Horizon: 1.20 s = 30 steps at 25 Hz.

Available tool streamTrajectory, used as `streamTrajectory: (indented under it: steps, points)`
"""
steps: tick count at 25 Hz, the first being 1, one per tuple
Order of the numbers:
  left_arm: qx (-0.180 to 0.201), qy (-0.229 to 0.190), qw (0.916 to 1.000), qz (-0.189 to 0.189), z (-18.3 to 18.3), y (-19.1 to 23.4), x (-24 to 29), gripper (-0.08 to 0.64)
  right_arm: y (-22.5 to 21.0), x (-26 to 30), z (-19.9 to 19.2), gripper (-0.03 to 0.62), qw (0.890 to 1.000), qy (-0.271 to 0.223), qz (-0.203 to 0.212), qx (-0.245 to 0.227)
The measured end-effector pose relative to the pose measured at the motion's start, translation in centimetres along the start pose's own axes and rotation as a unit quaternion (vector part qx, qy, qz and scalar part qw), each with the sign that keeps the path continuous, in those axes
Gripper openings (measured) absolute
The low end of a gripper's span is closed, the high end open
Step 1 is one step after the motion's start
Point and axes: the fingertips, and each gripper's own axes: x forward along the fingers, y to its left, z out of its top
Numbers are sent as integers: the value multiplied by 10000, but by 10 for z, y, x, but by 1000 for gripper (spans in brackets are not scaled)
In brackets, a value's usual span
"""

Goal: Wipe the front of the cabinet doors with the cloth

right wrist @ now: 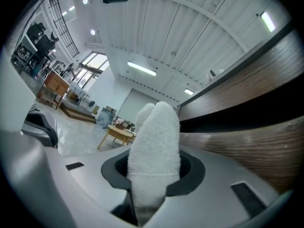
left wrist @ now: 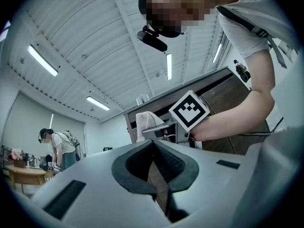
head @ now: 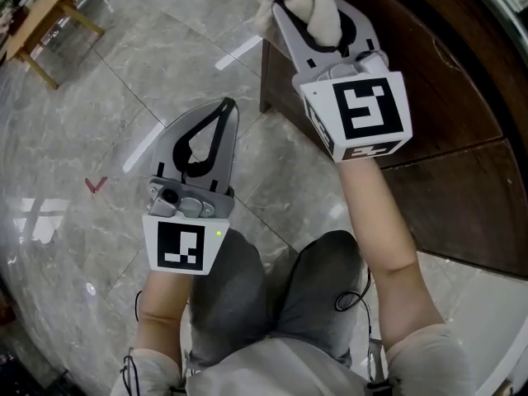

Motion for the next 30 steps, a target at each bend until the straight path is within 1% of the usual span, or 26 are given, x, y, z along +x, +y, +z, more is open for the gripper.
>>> streamTrajectory:
  steps: [4,11,16,23,25,30]
  points:
    - [4,-63,9999,-136,3,-14,8,18,-10,-23,-2,137,9996,-59,-103,244]
    - [-177,-230,9993,-236,6,-30,20,18,-27,-58,-5,137,9982,-79,-251,537]
    - [-209,-264,9990,-285,9,-34,21,18,-32,-71,-3,137,9975,-68,-357,611]
    - [-236,-285,9989,-305,12,-39,22,18,-45,-92,-10,137,9937,4,-531,984]
    - [-247,-313,9987,-305,12,-42,24,18,-48,-100,-13,137,9931,13,-593,1008]
    - [-263,-341,9983,-392,14,-49,25,18,-60,-127,-10,137,9912,92,-909,959]
